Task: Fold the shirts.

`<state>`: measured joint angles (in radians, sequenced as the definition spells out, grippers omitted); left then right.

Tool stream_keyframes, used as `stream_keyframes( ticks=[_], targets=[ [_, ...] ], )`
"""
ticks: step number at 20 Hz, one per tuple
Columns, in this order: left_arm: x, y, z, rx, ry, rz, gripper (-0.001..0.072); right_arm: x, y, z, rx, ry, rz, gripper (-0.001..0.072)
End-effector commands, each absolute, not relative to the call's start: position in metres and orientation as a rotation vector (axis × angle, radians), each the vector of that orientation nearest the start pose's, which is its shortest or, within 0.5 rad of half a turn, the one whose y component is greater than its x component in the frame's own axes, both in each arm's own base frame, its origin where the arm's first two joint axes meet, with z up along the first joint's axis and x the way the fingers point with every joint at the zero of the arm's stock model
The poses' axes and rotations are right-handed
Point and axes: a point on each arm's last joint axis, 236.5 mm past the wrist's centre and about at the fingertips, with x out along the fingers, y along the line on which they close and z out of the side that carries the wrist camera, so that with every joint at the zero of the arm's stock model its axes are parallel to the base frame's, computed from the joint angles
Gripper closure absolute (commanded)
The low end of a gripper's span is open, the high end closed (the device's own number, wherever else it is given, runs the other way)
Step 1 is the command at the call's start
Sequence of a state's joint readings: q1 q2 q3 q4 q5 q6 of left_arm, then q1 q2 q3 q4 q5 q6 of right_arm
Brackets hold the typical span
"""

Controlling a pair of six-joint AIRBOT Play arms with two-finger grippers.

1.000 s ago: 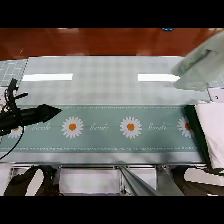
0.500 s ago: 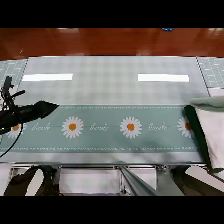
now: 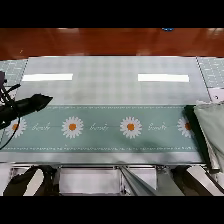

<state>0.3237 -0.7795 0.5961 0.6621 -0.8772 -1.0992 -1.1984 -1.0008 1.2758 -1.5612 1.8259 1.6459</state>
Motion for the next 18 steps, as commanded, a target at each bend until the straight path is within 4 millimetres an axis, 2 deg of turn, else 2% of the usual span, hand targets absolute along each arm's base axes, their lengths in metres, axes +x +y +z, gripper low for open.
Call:
stream_keyframes(
  ticks=[1,2,3,4,5,6,7,8,9,10,11,12,13,15,16,18],
  targets=[
    [0.377,-0.011,0.084,-0.560,0.696,-0.188,0.0678,0.150,-0.220,0.115,1.070,1.082,-0.870,0.0372],
    [0.393,-0.012,0.105,-0.567,0.670,-0.214,0.0679,0.200,-0.215,0.132,1.098,0.936,-0.717,0.0563],
    [0.407,-0.018,0.127,-0.574,0.643,-0.258,0.0679,0.265,-0.199,0.166,1.063,0.756,-0.455,0.0693],
    [0.421,-0.026,0.148,-0.562,0.623,-0.303,0.0679,0.331,-0.158,0.221,1.009,0.564,-0.114,0.0694],
    [0.434,-0.039,0.168,-0.541,0.609,-0.356,0.0679,0.373,-0.107,0.269,0.969,0.423,0.173,0.0694],
    [0.441,-0.058,0.182,-0.544,0.622,-0.416,0.0679,0.395,-0.060,0.289,0.917,0.391,0.336,0.0694],
    [0.444,-0.086,0.194,-0.533,0.653,-0.499,0.0680,0.413,-0.013,0.281,0.835,0.456,0.412,0.0694],
    [0.441,-0.115,0.199,-0.497,0.688,-0.586,0.0680,0.423,0.029,0.258,0.721,0.561,0.445,0.0694],
    [0.437,-0.143,0.194,-0.455,0.744,-0.640,0.0680,0.427,0.067,0.221,0.578,0.696,0.446,0.0694],
    [0.434,-0.158,0.174,-0.383,0.820,-0.620,0.0681,0.426,0.092,0.182,0.461,0.822,0.410,0.0694],
    [0.432,-0.160,0.148,-0.290,0.895,-0.554,0.0680,0.424,0.103,0.141,0.328,0.937,0.342,0.0693],
    [0.431,-0.151,0.119,-0.183,0.966,-0.462,0.0679,0.425,0.098,0.108,0.205,1.018,0.255,0.0693],
    [0.431,-0.133,0.091,-0.100,1.034,-0.347,0.0679,0.423,0.085,0.077,0.173,1.110,0.136,0.0693],
    [0.425,-0.106,0.060,-0.145,1.159,-0.191,0.0679,0.404,0.072,0.038,0.183,1.286,0.055,0.0693],
    [0.421,-0.102,0.053,-0.174,1.197,-0.178,0.0679,0.396,0.070,0.029,0.171,1.339,0.047,0.0693],
    [0.415,-0.098,0.049,-0.177,1.231,-0.171,0.0679,0.392,0.059,0.026,0.127,1.360,0.013,0.0693]
  ],
)
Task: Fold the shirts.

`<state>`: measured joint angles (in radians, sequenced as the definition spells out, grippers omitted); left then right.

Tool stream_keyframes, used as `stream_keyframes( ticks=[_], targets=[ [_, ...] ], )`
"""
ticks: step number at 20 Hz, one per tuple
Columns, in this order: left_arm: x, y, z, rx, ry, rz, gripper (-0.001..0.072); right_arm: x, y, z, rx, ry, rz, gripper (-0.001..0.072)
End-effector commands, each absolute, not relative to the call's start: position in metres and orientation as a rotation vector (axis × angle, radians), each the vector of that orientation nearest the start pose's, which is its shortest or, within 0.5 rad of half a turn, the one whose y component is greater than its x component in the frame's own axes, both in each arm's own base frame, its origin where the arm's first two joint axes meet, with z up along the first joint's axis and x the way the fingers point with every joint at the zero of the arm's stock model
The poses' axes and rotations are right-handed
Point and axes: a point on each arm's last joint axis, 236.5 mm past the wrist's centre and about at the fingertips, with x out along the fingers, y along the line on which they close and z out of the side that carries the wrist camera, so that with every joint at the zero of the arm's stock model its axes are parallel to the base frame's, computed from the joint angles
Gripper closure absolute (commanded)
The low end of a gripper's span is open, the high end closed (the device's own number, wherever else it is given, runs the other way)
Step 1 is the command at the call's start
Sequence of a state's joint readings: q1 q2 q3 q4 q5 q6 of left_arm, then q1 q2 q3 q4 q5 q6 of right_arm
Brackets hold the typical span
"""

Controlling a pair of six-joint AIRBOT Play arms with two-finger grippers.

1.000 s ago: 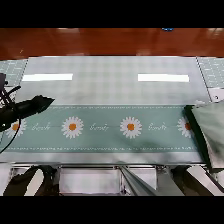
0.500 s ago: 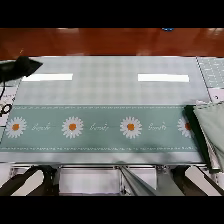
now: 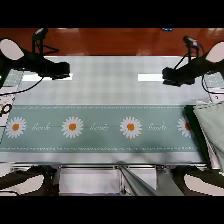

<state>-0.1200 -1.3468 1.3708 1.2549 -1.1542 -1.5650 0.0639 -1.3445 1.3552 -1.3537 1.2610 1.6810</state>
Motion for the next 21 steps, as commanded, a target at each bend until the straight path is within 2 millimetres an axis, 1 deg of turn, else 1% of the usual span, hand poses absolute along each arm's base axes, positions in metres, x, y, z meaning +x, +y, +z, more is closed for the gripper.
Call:
stream_keyframes(
  ticks=[1,3,5,21],
  targets=[
    [0.4153,-0.0977,0.0490,-0.176,1.232,-0.171,0.0679,0.3928,0.0583,0.0258,0.126,1.358,0.013,0.0693],
    [0.4154,-0.0978,0.0491,-0.176,1.231,-0.172,0.0679,0.3922,0.0535,0.0253,0.107,1.360,-0.001,0.0693],
    [0.4153,-0.0978,0.0490,-0.176,1.231,-0.171,0.0679,0.3888,0.0538,0.0246,0.108,1.375,-0.001,0.0693],
    [0.4166,-0.0979,0.0464,-0.177,1.234,-0.170,0.0679,0.3888,0.0538,0.0246,0.108,1.375,-0.001,0.0693]
  ],
)
